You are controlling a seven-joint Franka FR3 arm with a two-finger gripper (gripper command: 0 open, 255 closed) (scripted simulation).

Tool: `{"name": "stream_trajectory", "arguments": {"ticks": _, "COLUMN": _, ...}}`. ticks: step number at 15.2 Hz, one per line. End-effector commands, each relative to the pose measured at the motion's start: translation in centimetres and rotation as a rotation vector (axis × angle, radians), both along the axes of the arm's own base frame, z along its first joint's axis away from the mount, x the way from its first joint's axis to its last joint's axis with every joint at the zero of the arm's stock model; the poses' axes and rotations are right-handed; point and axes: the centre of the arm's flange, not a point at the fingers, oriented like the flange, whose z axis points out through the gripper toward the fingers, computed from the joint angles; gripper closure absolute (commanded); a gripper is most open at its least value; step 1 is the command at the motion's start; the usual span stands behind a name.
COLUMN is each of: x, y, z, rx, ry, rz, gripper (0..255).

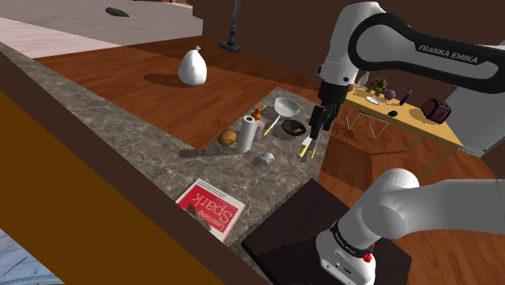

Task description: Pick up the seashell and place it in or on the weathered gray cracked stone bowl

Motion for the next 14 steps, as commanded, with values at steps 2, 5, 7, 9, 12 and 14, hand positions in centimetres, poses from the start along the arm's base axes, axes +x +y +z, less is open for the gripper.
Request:
{"name": "stream_trajectory", "arguments": {"ticks": 2, "x": 0.2, "y": -0.7, "z": -1.0, "rx": 0.002, "ry": -0.004, "rz": 0.029, "gripper": 0}}
{"name": "stream_trajectory", "arguments": {"ticks": 5, "x": 0.9, "y": -2.9, "z": -4.0, "rx": 0.007, "ry": -0.017, "rz": 0.116, "gripper": 0}}
{"name": "stream_trajectory", "arguments": {"ticks": 7, "x": 1.6, "y": -4.3, "z": -6.0, "rx": 0.011, "ry": -0.026, "rz": 0.174, "gripper": 0}}
{"name": "stream_trajectory", "arguments": {"ticks": 9, "x": 2.3, "y": -5.6, "z": -8.1, "rx": 0.014, "ry": -0.034, "rz": 0.232, "gripper": 0}}
{"name": "stream_trajectory", "arguments": {"ticks": 12, "x": 3.5, "y": -7.6, "z": -11.1, "rx": 0.019, "ry": -0.047, "rz": 0.319, "gripper": 0}}
{"name": "stream_trajectory", "arguments": {"ticks": 14, "x": 4.5, "y": -8.8, "z": -13.1, "rx": 0.023, "ry": -0.056, "rz": 0.377, "gripper": 0}}
